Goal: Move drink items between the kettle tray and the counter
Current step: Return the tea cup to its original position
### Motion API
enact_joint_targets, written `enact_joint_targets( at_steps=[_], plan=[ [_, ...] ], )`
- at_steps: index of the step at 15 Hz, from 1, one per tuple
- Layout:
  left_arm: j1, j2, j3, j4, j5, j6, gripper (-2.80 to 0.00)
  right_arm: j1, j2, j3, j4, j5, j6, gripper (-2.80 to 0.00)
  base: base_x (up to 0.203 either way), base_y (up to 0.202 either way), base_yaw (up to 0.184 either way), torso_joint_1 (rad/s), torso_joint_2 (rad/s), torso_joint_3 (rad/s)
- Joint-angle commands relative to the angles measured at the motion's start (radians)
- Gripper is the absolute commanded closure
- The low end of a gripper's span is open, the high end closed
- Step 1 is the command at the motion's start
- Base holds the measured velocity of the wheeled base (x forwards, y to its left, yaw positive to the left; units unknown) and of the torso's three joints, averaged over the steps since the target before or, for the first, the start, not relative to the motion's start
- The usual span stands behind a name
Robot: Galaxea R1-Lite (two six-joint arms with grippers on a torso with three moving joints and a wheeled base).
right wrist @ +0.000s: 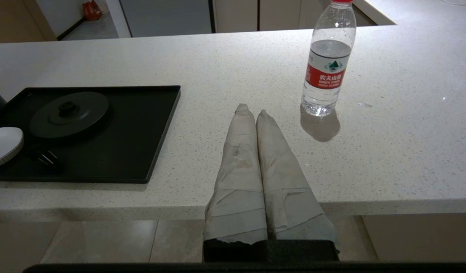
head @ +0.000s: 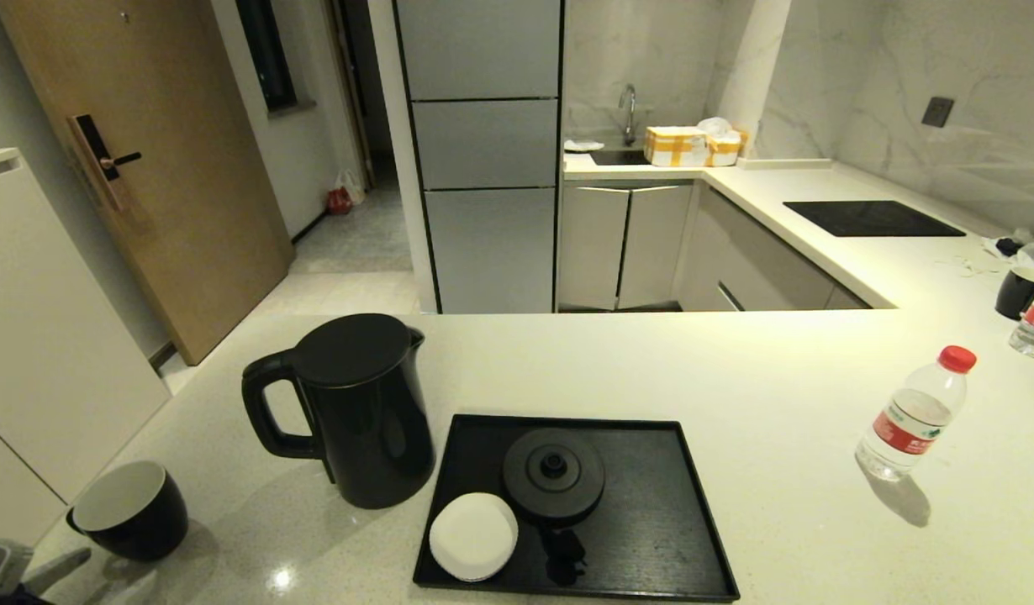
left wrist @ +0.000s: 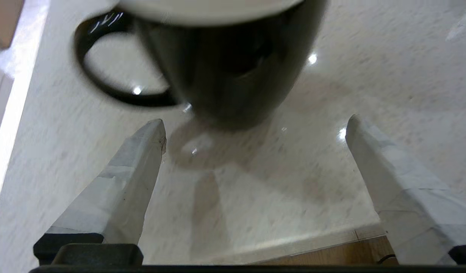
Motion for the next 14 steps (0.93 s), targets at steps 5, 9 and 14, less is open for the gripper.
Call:
enact_joint_targets(
  at_steps=[5, 9, 14],
  plan=[
    [-0.044, -0.01, -0.073, -0.009, -0.002, -0.026, -2.8, -0.001, 0.0, 0.003, 0.0, 0.0, 0.0, 0.0, 0.0, 0.0, 0.0, 0.0, 0.0, 0.0],
    [-0.057, 0.001, -0.11, -0.009, -0.001, -0.048, -2.8, -0.001, 0.0, 0.003, 0.0, 0.0, 0.0, 0.0, 0.0, 0.0, 0.0, 0.0, 0.0, 0.0],
    [-0.118, 0.004, -0.117, -0.009, 0.004, -0.067, -2.8, -0.001, 0.0, 0.003, 0.0, 0.0, 0.0, 0.0, 0.0, 0.0, 0.0, 0.0, 0.0, 0.0]
  ],
)
